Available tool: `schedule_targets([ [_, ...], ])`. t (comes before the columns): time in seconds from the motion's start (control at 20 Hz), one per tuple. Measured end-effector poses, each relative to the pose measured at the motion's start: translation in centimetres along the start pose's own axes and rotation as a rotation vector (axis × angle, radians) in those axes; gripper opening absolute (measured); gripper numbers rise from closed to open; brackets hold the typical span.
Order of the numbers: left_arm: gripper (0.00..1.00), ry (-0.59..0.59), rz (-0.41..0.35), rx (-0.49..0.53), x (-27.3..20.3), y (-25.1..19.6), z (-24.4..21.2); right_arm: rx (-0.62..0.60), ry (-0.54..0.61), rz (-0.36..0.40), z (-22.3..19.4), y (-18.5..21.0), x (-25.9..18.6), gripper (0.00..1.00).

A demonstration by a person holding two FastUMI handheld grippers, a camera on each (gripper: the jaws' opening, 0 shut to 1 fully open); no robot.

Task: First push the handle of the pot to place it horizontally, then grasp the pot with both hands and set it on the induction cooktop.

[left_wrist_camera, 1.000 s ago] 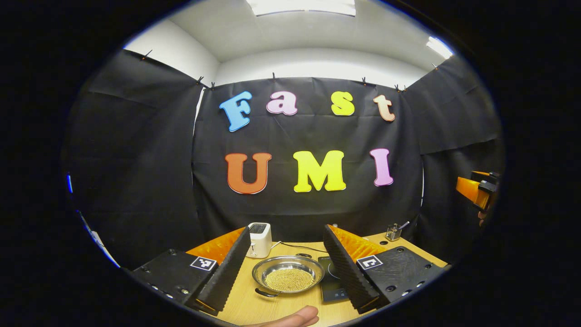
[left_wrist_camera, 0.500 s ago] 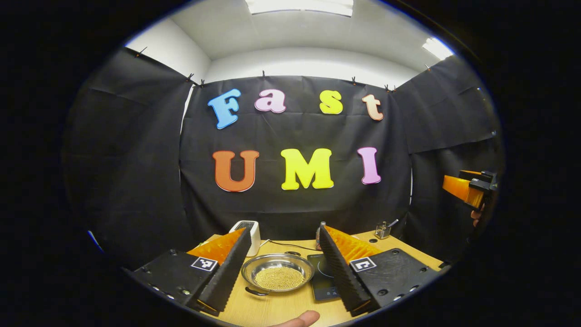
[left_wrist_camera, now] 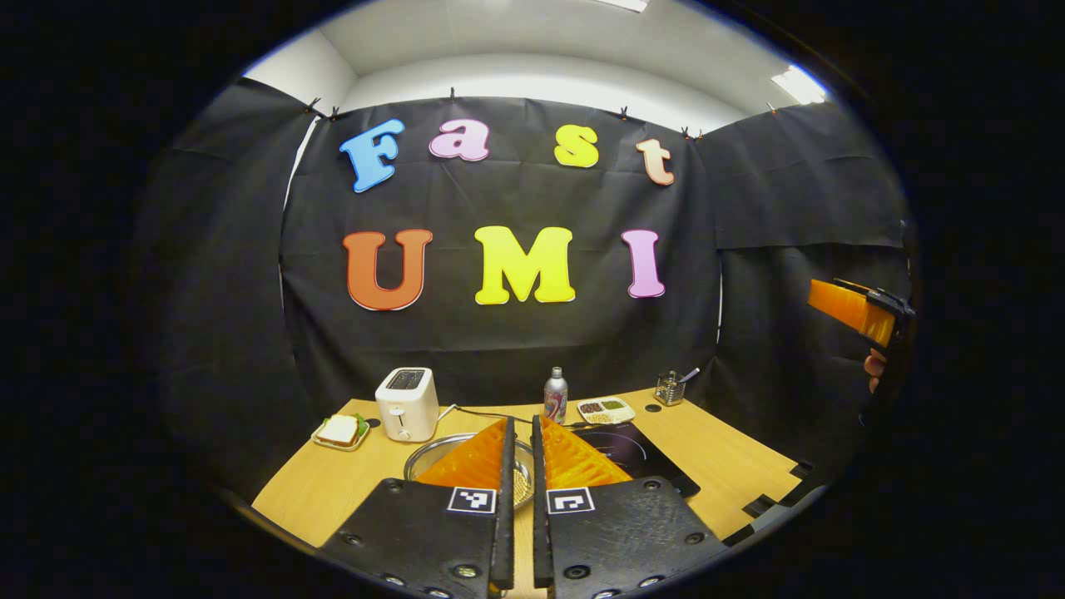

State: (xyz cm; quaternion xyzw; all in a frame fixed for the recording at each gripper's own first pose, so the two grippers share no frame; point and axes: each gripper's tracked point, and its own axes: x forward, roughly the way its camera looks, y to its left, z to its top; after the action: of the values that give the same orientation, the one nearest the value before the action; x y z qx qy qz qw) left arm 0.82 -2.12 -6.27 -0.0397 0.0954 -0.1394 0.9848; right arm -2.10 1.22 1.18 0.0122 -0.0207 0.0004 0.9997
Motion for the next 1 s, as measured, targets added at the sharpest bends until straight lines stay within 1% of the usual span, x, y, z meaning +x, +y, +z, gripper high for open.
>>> schedule_targets([
  [0.15,0.07,0.057,0.022,0.008,1.6,1.3,-2.3,0.003,0.003,-0.003,-0.3,-0.1,0.2,0.96],
  [0.2,0.07,0.077,0.029,-0.014,2.3,1.6,-3.3,0.003,0.009,0.0,-0.5,0.1,0.4,0.96],
  [0.25,0.0,0.102,0.022,-0.028,2.4,1.5,-3.9,-0.001,0.017,0.005,-1.0,0.3,0.4,0.96],
  [0.45,0.0,0.188,0.055,-0.04,4.1,3.5,-7.5,-0.005,0.028,0.017,-1.7,0.7,0.8,0.96],
  [0.5,0.0,0.214,0.048,-0.055,4.5,3.4,-8.5,-0.006,0.028,0.025,-1.9,0.9,1.0,0.96],
  [0.55,0.0,0.238,0.041,-0.07,4.8,3.4,-9.4,-0.008,0.037,0.03,-2.4,1.0,1.1,1.0],
  [0.6,0.0,0.259,0.04,-0.08,5.3,3.6,-10.2,-0.012,0.05,0.032,-2.9,1.1,1.3,1.0],
  [0.65,0.0,0.281,0.045,-0.083,5.7,4.0,-11.0,-0.012,0.062,0.037,-3.3,1.2,1.5,0.96],
  [0.7,0.0,0.307,0.048,-0.087,5.9,4.1,-12.0,-0.009,0.068,0.042,-3.6,1.3,1.6,0.96],
  [0.75,0.0,0.33,0.049,-0.095,6.1,4.2,-13.2,-0.008,0.074,0.045,-3.8,1.3,1.7,1.0],
  [0.8,0.0,0.354,0.052,-0.103,6.3,4.5,-14.2,-0.009,0.076,0.044,-3.9,1.1,1.8,0.96],
  [0.85,0.0,0.38,0.055,-0.111,6.6,4.6,-15.3,-0.01,0.078,0.042,-4.2,1.1,2.0,0.96],
  [1.0,0.0,0.451,0.009,-0.166,7.3,4.2,-18.4,-0.021,0.083,0.037,-4.9,1.0,2.4,0.96],
])
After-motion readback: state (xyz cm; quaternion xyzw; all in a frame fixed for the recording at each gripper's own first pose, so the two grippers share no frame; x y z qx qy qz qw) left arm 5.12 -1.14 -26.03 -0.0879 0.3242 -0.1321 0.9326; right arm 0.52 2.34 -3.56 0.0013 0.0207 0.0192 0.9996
